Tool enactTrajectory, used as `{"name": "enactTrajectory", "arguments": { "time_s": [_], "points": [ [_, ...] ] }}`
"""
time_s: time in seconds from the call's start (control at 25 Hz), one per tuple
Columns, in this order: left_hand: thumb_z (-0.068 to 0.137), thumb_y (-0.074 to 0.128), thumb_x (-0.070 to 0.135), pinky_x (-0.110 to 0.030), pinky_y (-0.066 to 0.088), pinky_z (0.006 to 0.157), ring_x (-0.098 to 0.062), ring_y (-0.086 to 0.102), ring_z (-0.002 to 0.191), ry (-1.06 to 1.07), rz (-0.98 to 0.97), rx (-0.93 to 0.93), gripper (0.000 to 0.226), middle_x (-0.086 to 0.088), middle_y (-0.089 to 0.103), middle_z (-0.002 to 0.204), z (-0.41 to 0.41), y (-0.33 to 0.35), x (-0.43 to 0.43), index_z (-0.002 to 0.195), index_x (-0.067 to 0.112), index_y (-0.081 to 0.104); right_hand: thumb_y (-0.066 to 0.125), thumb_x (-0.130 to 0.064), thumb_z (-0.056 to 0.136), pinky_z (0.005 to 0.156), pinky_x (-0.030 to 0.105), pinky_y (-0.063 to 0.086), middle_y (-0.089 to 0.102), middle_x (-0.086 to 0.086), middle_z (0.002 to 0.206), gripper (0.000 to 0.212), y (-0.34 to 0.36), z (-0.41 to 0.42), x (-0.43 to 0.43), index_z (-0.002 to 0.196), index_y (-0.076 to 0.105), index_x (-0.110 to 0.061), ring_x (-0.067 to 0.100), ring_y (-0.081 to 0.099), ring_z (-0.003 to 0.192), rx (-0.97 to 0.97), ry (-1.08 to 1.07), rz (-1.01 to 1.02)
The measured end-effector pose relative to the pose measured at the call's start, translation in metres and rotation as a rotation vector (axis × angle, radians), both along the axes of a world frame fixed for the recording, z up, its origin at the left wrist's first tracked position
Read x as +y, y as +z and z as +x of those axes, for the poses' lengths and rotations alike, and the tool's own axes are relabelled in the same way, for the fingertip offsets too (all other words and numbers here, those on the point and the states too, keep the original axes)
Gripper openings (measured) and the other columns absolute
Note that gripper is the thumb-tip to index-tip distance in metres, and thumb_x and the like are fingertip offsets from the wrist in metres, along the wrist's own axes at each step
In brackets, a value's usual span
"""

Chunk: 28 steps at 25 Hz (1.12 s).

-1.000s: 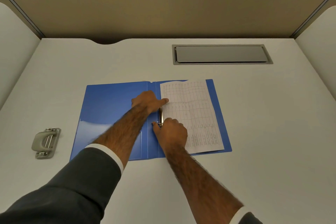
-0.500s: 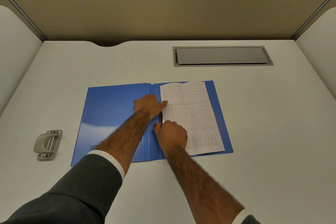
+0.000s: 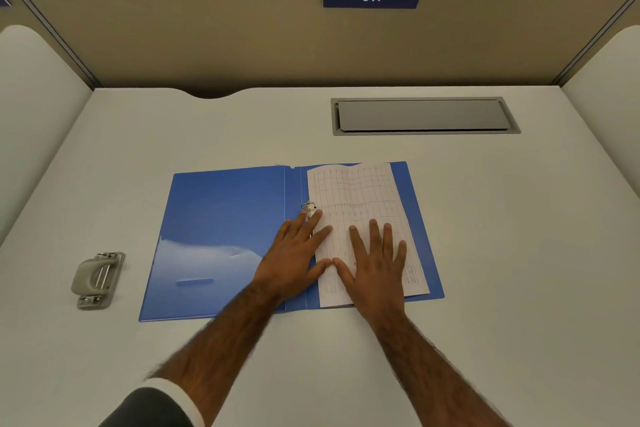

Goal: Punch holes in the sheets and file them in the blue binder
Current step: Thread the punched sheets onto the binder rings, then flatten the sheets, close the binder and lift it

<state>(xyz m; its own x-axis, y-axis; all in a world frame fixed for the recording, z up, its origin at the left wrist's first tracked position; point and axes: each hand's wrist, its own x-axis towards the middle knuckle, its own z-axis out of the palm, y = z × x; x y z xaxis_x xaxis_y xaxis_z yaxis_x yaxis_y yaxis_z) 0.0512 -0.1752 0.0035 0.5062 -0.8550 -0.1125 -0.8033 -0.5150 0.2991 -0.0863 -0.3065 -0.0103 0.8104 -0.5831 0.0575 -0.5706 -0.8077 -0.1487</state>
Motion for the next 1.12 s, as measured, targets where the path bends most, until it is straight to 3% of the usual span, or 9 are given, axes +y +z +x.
{"name": "enactTrajectory", "arguments": {
  "time_s": [0.08, 0.2, 0.52, 0.64, 0.76, 0.92, 1.12],
  "points": [
    [0.092, 0.031, 0.069, -0.040, -0.005, 0.122, -0.014, -0.015, 0.150, -0.011, 0.041, 0.027, 0.077, 0.007, -0.011, 0.164, 0.000, -0.004, 0.001, 0.155, 0.036, 0.001, 0.027, -0.072, 0.089, 0.116, 0.062, 0.006, 0.005, 0.009, 0.163, 0.080, -0.009, -0.002, -0.001, 0.154, 0.011, -0.027, 0.036, 0.004, 0.149, 0.075, -0.028, 0.036],
    [0.090, 0.032, 0.072, -0.038, -0.006, 0.122, -0.013, -0.012, 0.150, -0.012, 0.041, 0.036, 0.085, 0.008, -0.009, 0.164, 0.000, -0.004, 0.002, 0.156, 0.032, -0.005, 0.024, -0.073, 0.088, 0.115, 0.064, 0.008, 0.003, 0.008, 0.163, 0.081, -0.012, 0.001, 0.003, 0.154, 0.008, -0.028, 0.036, 0.004, 0.149, 0.107, -0.064, 0.056],
    [0.087, 0.037, 0.073, -0.034, -0.008, 0.119, -0.015, -0.004, 0.151, 0.012, 0.075, 0.066, 0.085, 0.009, 0.000, 0.164, 0.004, 0.000, 0.002, 0.156, 0.031, 0.011, 0.023, -0.066, 0.091, 0.114, 0.064, 0.013, 0.008, 0.012, 0.163, 0.078, -0.014, 0.000, 0.007, 0.154, 0.013, -0.022, 0.037, 0.011, 0.148, 0.082, -0.153, 0.051],
    [0.088, 0.041, 0.071, -0.037, -0.006, 0.120, -0.016, -0.004, 0.151, 0.017, 0.095, 0.088, 0.083, 0.009, 0.000, 0.164, 0.004, 0.004, -0.001, 0.155, 0.030, 0.014, 0.030, -0.062, 0.092, 0.115, 0.061, 0.018, 0.009, 0.017, 0.161, 0.080, -0.011, -0.026, 0.009, 0.154, 0.011, -0.015, 0.038, 0.012, 0.148, -0.008, -0.357, 0.073],
    [0.088, 0.043, 0.069, -0.040, -0.003, 0.123, -0.018, -0.005, 0.151, 0.020, 0.119, 0.095, 0.082, 0.008, 0.000, 0.165, 0.005, 0.006, -0.004, 0.155, 0.030, 0.016, 0.038, -0.059, 0.093, 0.115, 0.062, 0.017, 0.006, 0.023, 0.160, 0.084, -0.010, -0.055, 0.022, 0.154, 0.007, -0.011, 0.040, 0.008, 0.148, 0.020, -0.529, 0.135],
    [0.089, 0.043, 0.065, -0.049, -0.003, 0.122, -0.022, -0.006, 0.151, -0.028, 0.170, 0.065, 0.075, 0.004, 0.001, 0.165, 0.001, 0.012, -0.008, 0.153, 0.036, 0.016, 0.025, -0.055, 0.095, 0.113, 0.064, 0.018, 0.012, 0.030, 0.157, 0.075, -0.013, -0.062, 0.032, 0.153, 0.014, -0.009, 0.045, 0.011, 0.145, 0.125, -0.546, 0.136],
    [0.094, 0.041, 0.052, -0.060, -0.012, 0.116, -0.026, -0.014, 0.150, -0.090, 0.243, -0.058, 0.067, 0.004, -0.001, 0.165, -0.016, 0.023, -0.022, 0.154, 0.037, 0.016, 0.023, -0.047, 0.096, 0.114, 0.062, 0.019, 0.019, 0.028, 0.156, 0.071, -0.014, -0.066, 0.033, 0.152, 0.016, -0.004, 0.044, 0.018, 0.145, 0.119, -0.518, 0.098]
  ]
}}
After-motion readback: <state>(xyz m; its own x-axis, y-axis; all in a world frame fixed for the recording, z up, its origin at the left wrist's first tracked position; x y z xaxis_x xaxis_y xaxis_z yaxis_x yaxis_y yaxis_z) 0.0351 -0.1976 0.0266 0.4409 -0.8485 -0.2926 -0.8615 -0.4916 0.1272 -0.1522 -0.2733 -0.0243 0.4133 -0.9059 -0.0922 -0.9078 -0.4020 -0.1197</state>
